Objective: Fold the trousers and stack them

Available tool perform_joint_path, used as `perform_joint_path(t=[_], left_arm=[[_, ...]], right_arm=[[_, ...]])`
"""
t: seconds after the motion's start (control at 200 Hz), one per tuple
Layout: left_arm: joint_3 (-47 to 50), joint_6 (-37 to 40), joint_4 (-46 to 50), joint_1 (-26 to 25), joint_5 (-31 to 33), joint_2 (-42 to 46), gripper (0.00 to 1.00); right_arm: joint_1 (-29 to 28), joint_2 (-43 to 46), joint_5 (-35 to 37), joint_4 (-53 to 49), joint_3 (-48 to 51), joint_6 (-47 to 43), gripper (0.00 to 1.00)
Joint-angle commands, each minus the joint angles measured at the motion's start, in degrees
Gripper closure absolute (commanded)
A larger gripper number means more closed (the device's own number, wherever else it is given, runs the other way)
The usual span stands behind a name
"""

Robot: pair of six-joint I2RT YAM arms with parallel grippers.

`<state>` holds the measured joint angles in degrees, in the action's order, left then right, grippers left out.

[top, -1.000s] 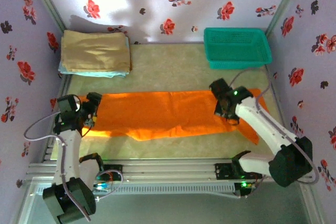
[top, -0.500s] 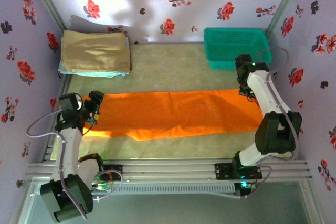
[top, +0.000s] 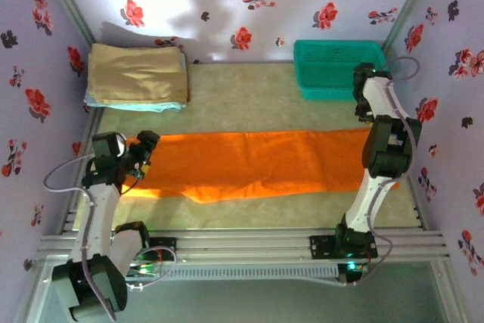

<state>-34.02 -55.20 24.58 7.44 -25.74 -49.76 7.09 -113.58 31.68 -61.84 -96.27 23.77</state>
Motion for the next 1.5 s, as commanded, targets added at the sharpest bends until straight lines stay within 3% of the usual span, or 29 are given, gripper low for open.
perform_joint_path(t=[0.0, 0.09, 0.2, 0.325, 0.43, 0.515, 0.71, 0.825, 0.94, 1.195, 1.295, 1.495], left_arm=[[-2.10, 4.36, 6.57, -3.07, 0.24, 2.28, 0.03], [-2.20, 5.15, 9.79, -9.47, 4.79, 4.32, 0.04], [-3.73, 6.76, 13.43, -22.43, 14.37, 4.32, 0.08], [-5.66, 9.18, 14.77, -35.66, 22.90, 0.15, 0.12], [-8.67, 10.74, 14.33, -46.07, 29.49, -6.41, 0.13], [-11.82, 11.67, 13.40, -53.40, 33.97, -12.09, 0.13], [-18.04, 14.44, 8.85, -64.77, 40.60, -24.25, 0.12], [-20.44, 16.60, 6.71, -68.10, 44.04, -28.58, 0.12], [-20.60, 17.71, 3.80, -68.78, 44.02, -29.47, 0.12], [-21.35, 18.75, 2.95, -69.27, 43.28, -29.08, 0.11], [-21.44, 20.11, 2.85, -69.97, 43.57, -29.55, 0.11], [-23.11, 23.59, 2.75, -72.00, 44.71, -31.13, 0.11]], right_arm=[[-1.75, 6.62, -5.15, -1.08, 3.33, 2.12, 0.55], [-6.14, 17.22, -15.85, 4.50, 14.42, 3.82, 0.54], [-14.72, 28.56, -25.49, 8.49, 29.51, 5.96, 0.61], [-27.21, 38.95, -27.57, 9.04, 45.00, 11.30, 0.67], [-33.87, 48.10, -29.43, 7.74, 54.14, 17.04, 0.63], [-35.90, 57.42, -33.12, 10.30, 60.31, 22.87, 0.52], [-35.92, 74.36, -41.35, 27.33, 74.86, 39.50, 0.42], [-35.90, 78.62, -39.41, 33.33, 79.08, 45.76, 0.28], [-35.60, 80.22, -37.09, 35.37, 82.20, 49.03, 0.25], [-33.51, 81.19, -35.31, 44.12, 85.06, 47.42, 0.41], [-33.20, 82.29, -36.98, 42.96, 83.17, 46.72, 0.49], [-32.94, 84.77, -36.15, 39.76, 81.38, 45.69, 0.56]])
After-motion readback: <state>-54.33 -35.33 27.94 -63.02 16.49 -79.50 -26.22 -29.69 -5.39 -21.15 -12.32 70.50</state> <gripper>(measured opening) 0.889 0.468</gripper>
